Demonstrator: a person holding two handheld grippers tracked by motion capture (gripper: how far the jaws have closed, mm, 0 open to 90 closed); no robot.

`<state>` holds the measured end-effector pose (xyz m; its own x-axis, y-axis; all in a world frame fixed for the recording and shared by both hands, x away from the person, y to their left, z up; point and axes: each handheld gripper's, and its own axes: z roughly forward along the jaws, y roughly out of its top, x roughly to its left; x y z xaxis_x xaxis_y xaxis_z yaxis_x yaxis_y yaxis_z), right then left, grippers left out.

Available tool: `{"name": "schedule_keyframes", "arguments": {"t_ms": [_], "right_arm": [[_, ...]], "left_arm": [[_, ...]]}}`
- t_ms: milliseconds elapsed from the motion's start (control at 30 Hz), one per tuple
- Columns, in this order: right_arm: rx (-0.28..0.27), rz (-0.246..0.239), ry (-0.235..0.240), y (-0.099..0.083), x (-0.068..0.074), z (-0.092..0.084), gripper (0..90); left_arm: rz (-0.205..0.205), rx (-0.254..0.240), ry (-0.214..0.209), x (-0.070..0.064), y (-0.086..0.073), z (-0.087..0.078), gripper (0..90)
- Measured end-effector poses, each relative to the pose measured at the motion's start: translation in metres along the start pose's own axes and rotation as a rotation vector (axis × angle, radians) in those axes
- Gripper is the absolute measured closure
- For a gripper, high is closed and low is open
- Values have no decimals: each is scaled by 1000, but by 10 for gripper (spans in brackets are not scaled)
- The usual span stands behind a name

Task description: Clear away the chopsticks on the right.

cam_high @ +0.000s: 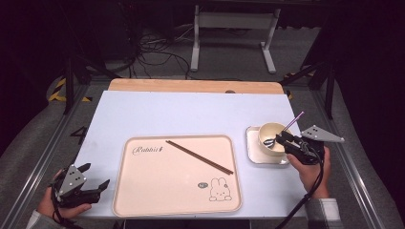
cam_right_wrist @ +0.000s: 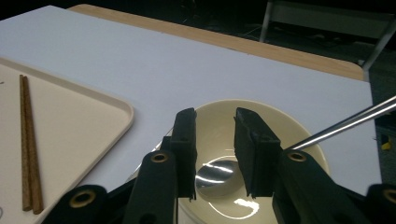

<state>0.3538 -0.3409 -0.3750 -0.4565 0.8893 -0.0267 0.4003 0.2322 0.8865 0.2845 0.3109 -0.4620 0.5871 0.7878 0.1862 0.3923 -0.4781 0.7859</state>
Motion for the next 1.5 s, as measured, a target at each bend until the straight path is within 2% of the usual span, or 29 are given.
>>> {"name": "schedule_keyframes", "arguments": {"t_ms": [133,200,300,367,500,667,733,800,867,1000,1067,1100,1267,1500], "right_arm": [[-2,-46,39,6,16,4,747],[-12,-64,75,9,27,7,769],[-3,-97,139,12,49,13,788],[19,-140,186,14,68,22,797],[79,-214,315,20,111,54,843],[150,-309,427,28,161,102,891],[153,-318,433,29,166,107,900],[171,-359,463,32,184,126,900],[194,-373,474,34,193,139,900],[242,-382,483,35,203,163,900],[261,-388,473,36,207,173,900],[261,-388,473,36,207,173,900],[294,-365,481,43,215,197,900],[328,-391,489,48,234,218,900]], "left_arm": [[4,0,-4,1,0,0,159],[1,-2,-4,0,-1,0,159],[5,0,-9,-1,0,0,159],[11,2,-9,-2,0,0,160],[7,2,-10,-1,0,0,160],[6,1,-15,-1,-1,0,160],[7,1,-18,-1,-1,0,160],[9,4,-20,-1,-1,0,160],[11,5,-20,-1,-1,0,160],[19,10,-18,-3,-1,0,160],[22,12,-20,-4,-1,0,160],[22,12,-20,-4,-1,0,160],[18,14,-25,-4,-1,0,160],[21,14,-28,-4,-2,-1,160]]}}
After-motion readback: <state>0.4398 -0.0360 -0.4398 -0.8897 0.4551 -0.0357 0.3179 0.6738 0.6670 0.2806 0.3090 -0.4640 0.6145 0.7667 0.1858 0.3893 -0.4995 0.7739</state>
